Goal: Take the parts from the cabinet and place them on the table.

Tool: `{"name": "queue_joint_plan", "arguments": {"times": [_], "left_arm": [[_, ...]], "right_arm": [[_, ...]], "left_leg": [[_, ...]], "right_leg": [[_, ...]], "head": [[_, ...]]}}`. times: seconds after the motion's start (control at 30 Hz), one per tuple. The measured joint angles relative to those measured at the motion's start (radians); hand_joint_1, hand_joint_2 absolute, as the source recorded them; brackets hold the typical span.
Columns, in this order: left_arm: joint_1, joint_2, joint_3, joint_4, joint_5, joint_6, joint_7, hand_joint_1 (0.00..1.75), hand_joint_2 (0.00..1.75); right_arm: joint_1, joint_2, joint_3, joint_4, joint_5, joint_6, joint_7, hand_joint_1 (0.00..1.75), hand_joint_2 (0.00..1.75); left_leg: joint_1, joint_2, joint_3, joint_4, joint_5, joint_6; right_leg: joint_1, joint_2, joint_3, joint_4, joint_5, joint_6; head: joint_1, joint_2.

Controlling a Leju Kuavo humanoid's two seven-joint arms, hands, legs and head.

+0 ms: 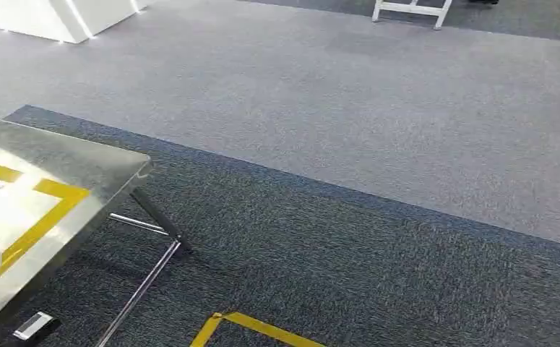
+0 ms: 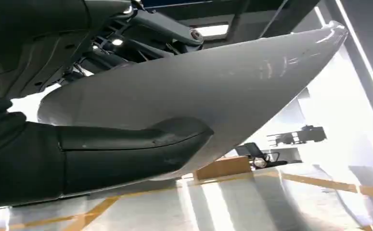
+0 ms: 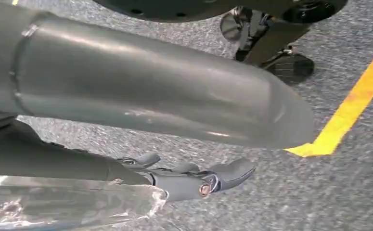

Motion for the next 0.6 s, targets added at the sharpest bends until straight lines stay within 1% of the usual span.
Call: {"name": "queue_joint_plan", "arguments": {"times": [0.03, 0.07, 0.1, 0.13, 0.17, 0.2, 0.23, 0.27, 0.3, 0.33, 0.37, 0.4, 0.43, 0.47, 0.5, 0.53, 0.57, 0.6], "left_arm": [[-0.003, 0.000, 0.000, 0.000, 0.002, -0.003, -0.005, 1.75, 1.75], [-0.017, -0.001, -0.007, 0.000, 0.027, -0.034, -0.039, 1.75, 1.75], [-0.064, -0.024, -0.035, 0.015, 0.079, -0.126, -0.128, 1.75, 1.75], [-0.135, -0.044, -0.087, 0.054, 0.084, -0.191, -0.187, 1.75, 1.75], [-0.193, -0.065, -0.166, 0.097, 0.083, -0.194, -0.197, 1.75, 1.75], [-0.236, -0.074, -0.275, 0.127, 0.088, -0.175, -0.162, 1.75, 1.75], [-0.273, -0.076, -0.368, 0.148, 0.096, -0.164, -0.134, 1.75, 1.75], [-0.301, -0.075, -0.443, 0.165, 0.103, -0.154, -0.119, 1.75, 1.75], [-0.320, -0.070, -0.509, 0.178, 0.115, -0.146, -0.108, 1.75, 1.75], [-0.336, -0.064, -0.554, 0.185, 0.126, -0.145, -0.104, 1.75, 1.75], [-0.349, -0.059, -0.590, 0.192, 0.133, -0.148, -0.105, 1.75, 1.75], [-0.363, -0.056, -0.624, 0.199, 0.138, -0.151, -0.110, 1.75, 1.75], [-0.374, -0.050, -0.649, 0.206, 0.139, -0.157, -0.115, 1.75, 1.75], [-0.383, -0.048, -0.672, 0.212, 0.140, -0.162, -0.122, 1.75, 1.75], [-0.391, -0.048, -0.694, 0.217, 0.141, -0.166, -0.129, 1.75, 1.75], [-0.401, -0.048, -0.715, 0.223, 0.140, -0.169, -0.135, 1.75, 1.75], [-0.409, -0.049, -0.734, 0.229, 0.139, -0.175, -0.147, 1.75, 1.75], [-0.419, -0.049, -0.750, 0.234, 0.137, -0.183, -0.158, 1.75, 1.75]], "right_arm": [[0.000, 0.000, 0.000, 0.000, 0.000, 0.000, 0.000, 0.00, 0.00], [-0.001, 0.000, 0.000, 0.000, 0.000, 0.006, -0.001, 0.00, 0.00], [-0.003, 0.001, 0.001, 0.000, 0.000, 0.018, -0.002, 0.00, 0.00], [-0.008, 0.001, 0.002, 0.000, 0.000, 0.024, -0.001, 0.00, 0.00], [-0.021, 0.001, 0.002, 0.000, 0.000, 0.027, 0.000, 0.00, 0.00], [-0.030, 0.001, 0.002, 0.000, 0.000, 0.029, 0.000, 0.00, 0.00], [-0.036, 0.001, 0.002, 0.000, 0.001, 0.031, 0.000, 0.00, 0.00], [-0.037, 0.001, 0.002, 0.000, 0.003, 0.031, 0.000, 0.00, 0.00], [-0.036, 0.001, 0.003, 0.000, 0.012, 0.034, 0.000, 0.00, 0.00], [-0.031, 0.001, 0.005, 0.000, 0.021, 0.035, 0.001, 0.00, 0.00], [-0.027, 0.000, 0.007, 0.000, 0.021, 0.034, 0.000, 0.00, 0.00], [-0.022, 0.000, 0.008, 0.000, 0.021, 0.025, 0.000, 0.00, 0.00], [-0.021, 0.002, 0.008, 0.000, 0.021, 0.017, 0.000, 0.00, 0.00], [-0.021, 0.005, 0.008, 0.000, 0.021, 0.007, 0.000, 0.00, 0.00], [-0.022, 0.006, 0.008, 0.000, 0.021, 0.000, 0.000, 0.00, 0.00], [-0.023, 0.013, 0.008, 0.000, 0.021, -0.007, 0.000, 0.00, 0.00], [-0.023, 0.015, 0.008, 0.000, 0.021, -0.009, 0.001, 0.00, 0.00], [-0.023, 0.017, 0.009, 0.000, 0.021, -0.010, 0.002, 0.00, 0.00]], "left_leg": [[-0.003, -0.005, 0.003, -0.012, -0.003, 0.009], [-0.004, -0.011, -0.001, -0.011, -0.003, 0.014], [-0.008, -0.025, -0.003, -0.009, -0.003, 0.021], [-0.011, -0.043, -0.004, -0.017, 0.003, 0.032], [-0.002, -0.056, -0.001, -0.026, 0.012, 0.041], [-0.002, -0.063, -0.002, -0.026, 0.012, 0.043], [0.000, -0.067, -0.002, -0.026, 0.013, 0.049], [0.000, -0.071, -0.002, -0.026, 0.014, 0.051], [-0.001, -0.075, -0.002, -0.025, 0.013, 0.052], [-0.003, -0.080, -0.002, -0.025, 0.012, 0.053], [-0.003, -0.086, 0.000, -0.025, 0.012, 0.053], [-0.003, -0.094, 0.001, -0.024, 0.010, 0.052], [-0.003, -0.101, 0.004, -0.024, 0.009, 0.050], [-0.002, -0.106, 0.007, -0.023, 0.006, 0.047], [-0.003, -0.111, 0.005, -0.023, 0.003, 0.042], [-0.008, -0.119, 0.001, -0.017, 0.001, 0.037], [-0.007, -0.120, -0.002, -0.017, 0.004, 0.032], [-0.005, -0.126, -0.003, -0.018, 0.006, 0.028]], "right_leg": [[0.003, -0.005, -0.004, 0.003, -0.004, 0.006], [0.003, -0.015, -0.011, 0.001, -0.005, 0.011], [-0.001, -0.030, -0.007, -0.002, -0.006, 0.017], [-0.004, -0.050, -0.002, -0.004, -0.009, 0.026], [-0.009, -0.034, 0.000, 0.009, -0.017, 0.034], [-0.007, 0.018, -0.016, 0.043, -0.040, 0.039], [-0.008, 0.044, -0.050, 0.109, -0.078, 0.041], [-0.009, 0.056, -0.092, 0.190, -0.116, 0.043], [-0.009, 0.062, -0.137, 0.267, -0.145, 0.045], [-0.009, 0.062, -0.166, 0.309, -0.146, 0.046], [-0.008, 0.062, -0.169, 0.296, -0.119, 0.045], [-0.008, 0.063, -0.151, 0.245, -0.076, 0.044], [-0.009, 0.066, -0.119, 0.164, -0.024, 0.042], [-0.011, 0.076, -0.081, 0.075, 0.024, 0.040], [-0.013, 0.105, -0.059, 0.016, 0.035, 0.037], [-0.013, 0.107, -0.047, 0.007, 0.034, 0.032], [-0.012, 0.098, -0.049, 0.008, 0.036, 0.028], [-0.009, 0.095, -0.050, 0.010, 0.036, 0.024]], "head": [[-0.001, 0.000], [0.002, 0.000], [-0.003, 0.000], [0.000, 0.000], [-0.002, 0.000], [0.008, 0.000], [0.013, 0.000], [0.017, 0.000], [0.019, 0.000], [0.018, 0.000], [0.018, 0.000], [0.018, 0.000], [0.018, 0.000], [0.018, 0.000], [0.019, 0.000], [0.017, 0.000], [0.016, 0.000], [0.016, 0.000]]}}
